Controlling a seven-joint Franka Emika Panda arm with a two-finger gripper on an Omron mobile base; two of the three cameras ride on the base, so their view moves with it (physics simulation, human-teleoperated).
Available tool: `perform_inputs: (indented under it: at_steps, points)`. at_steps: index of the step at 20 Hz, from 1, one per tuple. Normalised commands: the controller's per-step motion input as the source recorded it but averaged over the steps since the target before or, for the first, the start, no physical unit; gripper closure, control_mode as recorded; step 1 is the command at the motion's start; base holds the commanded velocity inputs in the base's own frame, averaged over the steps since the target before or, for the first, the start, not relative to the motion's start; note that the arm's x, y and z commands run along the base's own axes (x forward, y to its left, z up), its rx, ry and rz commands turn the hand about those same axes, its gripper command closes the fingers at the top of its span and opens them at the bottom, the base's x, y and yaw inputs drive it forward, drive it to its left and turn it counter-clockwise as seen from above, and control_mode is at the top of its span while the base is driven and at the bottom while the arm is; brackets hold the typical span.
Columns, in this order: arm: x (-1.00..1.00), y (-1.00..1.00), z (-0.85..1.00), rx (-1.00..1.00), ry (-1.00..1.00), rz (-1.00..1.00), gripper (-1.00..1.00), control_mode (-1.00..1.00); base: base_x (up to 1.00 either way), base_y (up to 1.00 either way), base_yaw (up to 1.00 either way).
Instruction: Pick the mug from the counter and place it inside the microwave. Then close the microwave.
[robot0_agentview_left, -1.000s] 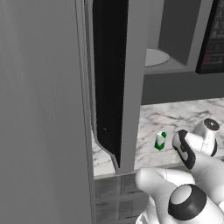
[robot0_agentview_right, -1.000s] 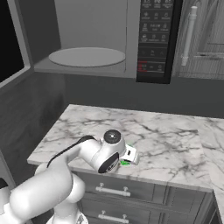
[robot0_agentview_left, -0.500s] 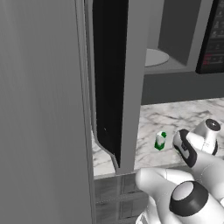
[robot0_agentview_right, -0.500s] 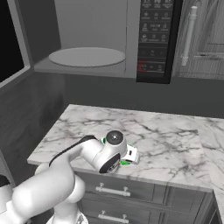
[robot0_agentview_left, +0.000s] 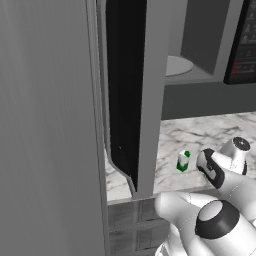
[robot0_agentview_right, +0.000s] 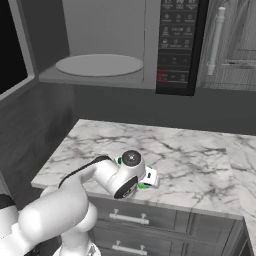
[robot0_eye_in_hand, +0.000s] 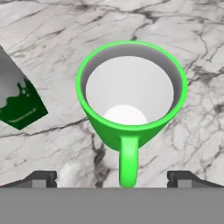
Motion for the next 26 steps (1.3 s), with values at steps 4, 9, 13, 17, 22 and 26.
perform_inputs:
  at_steps: [4,9,13,17,22,26]
  points:
    - [0.08,-0.09,-0.06,0.0,0.0,0.0,-1.0,-1.0,0.0,0.0,0.0]
    - [0.15,-0.12,0.0,0.0,0.0,0.0,-1.0,-1.0,0.0,0.0,0.0]
    - [0.07,-0.1,0.0,0.0,0.0,0.0,-1.0,-1.0,0.0,0.0,0.0]
    - [0.02,0.0,0.0,0.0,0.0,0.0,-1.0,-1.0,0.0,0.0,0.0]
    - [-0.09,0.0,0.0,0.0,0.0,0.0,-1.0,-1.0,0.0,0.0,0.0]
    - [-0.05,0.0,0.0,0.0,0.0,0.0,-1.0,-1.0,0.0,0.0,0.0]
